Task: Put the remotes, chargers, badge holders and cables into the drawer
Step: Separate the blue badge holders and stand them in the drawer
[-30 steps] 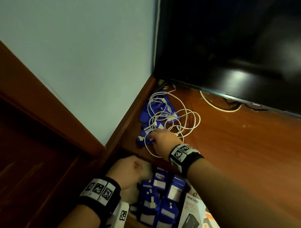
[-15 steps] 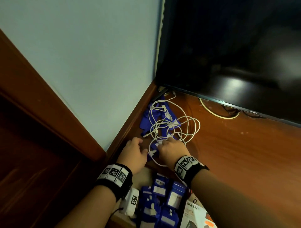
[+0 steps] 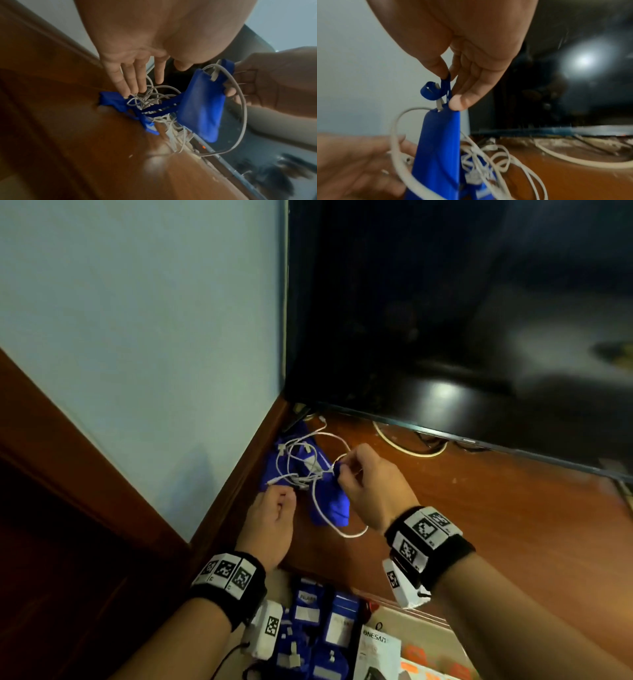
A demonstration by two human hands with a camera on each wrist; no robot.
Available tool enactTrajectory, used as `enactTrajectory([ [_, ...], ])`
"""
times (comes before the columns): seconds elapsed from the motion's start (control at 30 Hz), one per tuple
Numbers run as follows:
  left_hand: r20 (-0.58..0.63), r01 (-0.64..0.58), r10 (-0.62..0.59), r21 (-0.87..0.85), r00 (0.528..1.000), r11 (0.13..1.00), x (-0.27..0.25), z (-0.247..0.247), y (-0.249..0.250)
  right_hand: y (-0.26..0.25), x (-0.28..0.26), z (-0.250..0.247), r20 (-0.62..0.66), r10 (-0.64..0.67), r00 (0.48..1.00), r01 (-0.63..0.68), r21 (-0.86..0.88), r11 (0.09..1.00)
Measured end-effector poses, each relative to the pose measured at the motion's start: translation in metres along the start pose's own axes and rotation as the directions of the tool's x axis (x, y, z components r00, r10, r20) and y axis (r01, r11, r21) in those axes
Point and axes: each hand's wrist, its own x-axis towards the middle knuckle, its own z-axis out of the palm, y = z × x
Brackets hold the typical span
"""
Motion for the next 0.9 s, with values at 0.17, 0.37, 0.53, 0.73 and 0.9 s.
enactTrajectory([
  [0.17, 0.039, -0.080, 0.087, -0.149, 0.995, 0.986, -0.003, -0.004, 0.036, -0.018, 0.003, -0.037, -0.051, -0.024, 0.998, 0.022, -0.031, 0.999],
  [0.37, 0.207, -0.047, 0.111, -0.291, 0.972, 0.956, -0.013, 0.008, 0.072, -0.029, -0.003, -0.058, -0.072, -0.022, 0.997, 0.019, -0.052, 0.998],
  [0.53, 0.119, -0.045, 0.093, -0.358, 0.988, 0.933, 0.003, 0.011, 0.061, -0.030, -0.012, -0.078, -0.175, 0.073, 0.982, -0.064, 0.059, 0.996],
  [0.73, 0.031, 0.029, -0.025, -0.148, 0.999, 0.989, 0.038, 0.006, 0.038, -0.039, -0.017, -0.106, -0.263, 0.124, 0.957, -0.062, 0.233, 0.971],
  [0.9, 0.007, 0.035, -0.036, 0.147, 0.999, 0.988, 0.054, -0.002, 0.038, -0.068, -0.024, -0.140, -0.349, 0.122, 0.929, 0.014, 0.363, 0.932],
])
